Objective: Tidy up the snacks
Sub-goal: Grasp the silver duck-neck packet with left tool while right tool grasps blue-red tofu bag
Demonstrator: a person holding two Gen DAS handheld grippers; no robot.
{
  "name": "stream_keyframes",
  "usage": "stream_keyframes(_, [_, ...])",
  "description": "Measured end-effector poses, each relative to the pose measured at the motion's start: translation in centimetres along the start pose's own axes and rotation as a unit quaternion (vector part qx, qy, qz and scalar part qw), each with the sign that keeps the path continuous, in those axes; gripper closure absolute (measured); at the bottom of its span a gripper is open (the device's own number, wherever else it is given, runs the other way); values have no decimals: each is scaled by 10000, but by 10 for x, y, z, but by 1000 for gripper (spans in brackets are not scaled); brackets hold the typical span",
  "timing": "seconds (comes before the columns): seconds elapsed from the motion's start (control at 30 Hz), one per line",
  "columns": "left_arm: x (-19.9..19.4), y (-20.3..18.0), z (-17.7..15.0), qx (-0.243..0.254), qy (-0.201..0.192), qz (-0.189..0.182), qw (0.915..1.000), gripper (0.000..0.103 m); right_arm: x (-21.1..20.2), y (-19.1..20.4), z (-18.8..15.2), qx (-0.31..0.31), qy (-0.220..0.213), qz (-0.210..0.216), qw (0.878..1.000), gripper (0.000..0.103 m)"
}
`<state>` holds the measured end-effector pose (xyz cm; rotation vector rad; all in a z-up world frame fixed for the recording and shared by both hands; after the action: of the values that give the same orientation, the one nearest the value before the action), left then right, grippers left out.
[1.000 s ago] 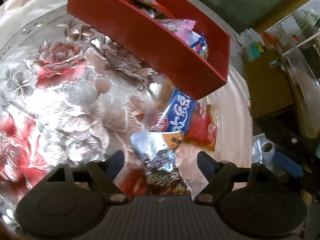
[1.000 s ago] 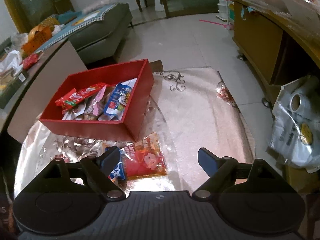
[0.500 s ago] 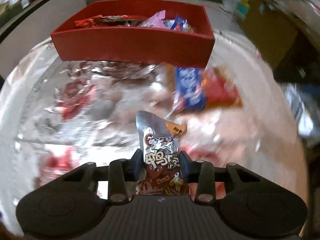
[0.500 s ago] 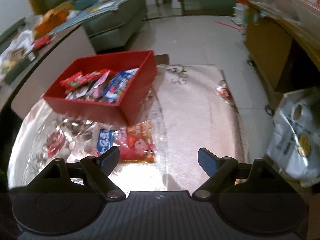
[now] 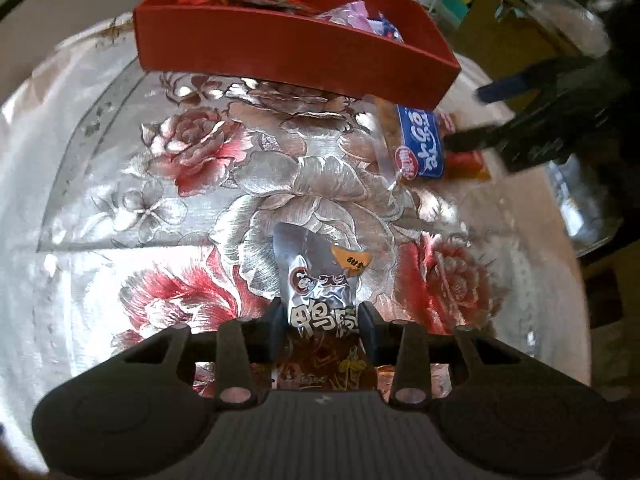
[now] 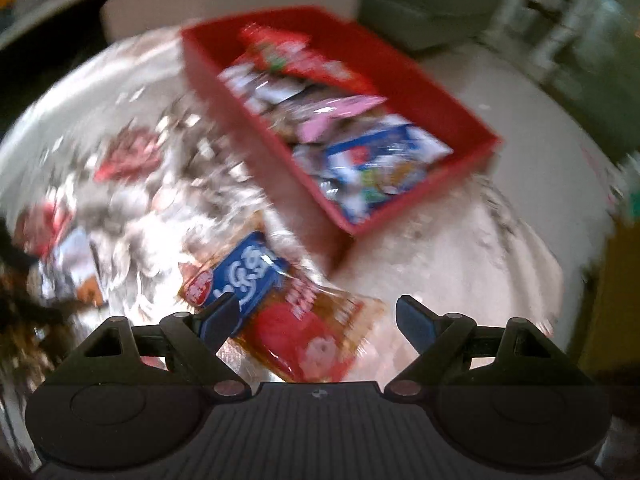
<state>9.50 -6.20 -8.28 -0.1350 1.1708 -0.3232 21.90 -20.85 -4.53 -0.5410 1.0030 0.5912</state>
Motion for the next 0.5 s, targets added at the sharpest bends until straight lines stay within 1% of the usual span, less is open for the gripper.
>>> stream_keyframes(0.07, [-1,9,1,-175,28,-220,9996,70,19,7,2,-386,268,138,9988,12])
stream_keyframes(0.1, [-1,12,2,-241,49,-296,9993,70,26,9,1,-473,368,215,9980,3])
stream_keyframes(0.13, [0,14,3,-263,68,-329,9991,70,32,12,-1,-555,446,323,9969,1])
stream_keyframes(0.17, [-1,12,3,-251,84,-327,9991,70,36,15,-4,-686,496,322,9959,0])
stream_keyframes(0.2, [-2,11,3,-215,78,-324,9992,70,34,15,-6,-657,416,349,9964,0])
stream_keyframes(0.27, [-1,9,3,-121,84,-291,9995,70,32,15,-14,-447,456,453,9969,0])
stream_keyframes(0.37, [-1,9,4,-139,85,-276,9995,70,20,25,-30,72,442,466,9979,2])
stream_keyframes(0.4, [-2,9,3,-129,75,-270,9995,70,15,33,-36,178,462,584,9971,2])
stream_keyframes(0.43, [-2,9,3,-114,62,-266,9996,70,6,43,-43,226,422,853,9952,2])
stream_keyframes(0.47, [-2,9,2,-103,49,-262,9996,69,-2,52,-49,277,368,1093,9929,4])
stream_keyframes(0.5, [-2,9,2,-92,40,-257,9996,69,-9,57,-53,355,353,1247,9909,7])
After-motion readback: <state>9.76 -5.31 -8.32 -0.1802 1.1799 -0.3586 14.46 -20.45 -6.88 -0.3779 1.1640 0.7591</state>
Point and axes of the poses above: each gripper's, at about its wrist camera, not at the fingertips, and x roughly the way its jaws point, y to its left, z to its top, the point moved 3 cm from there along x, roughly the way its jaws point
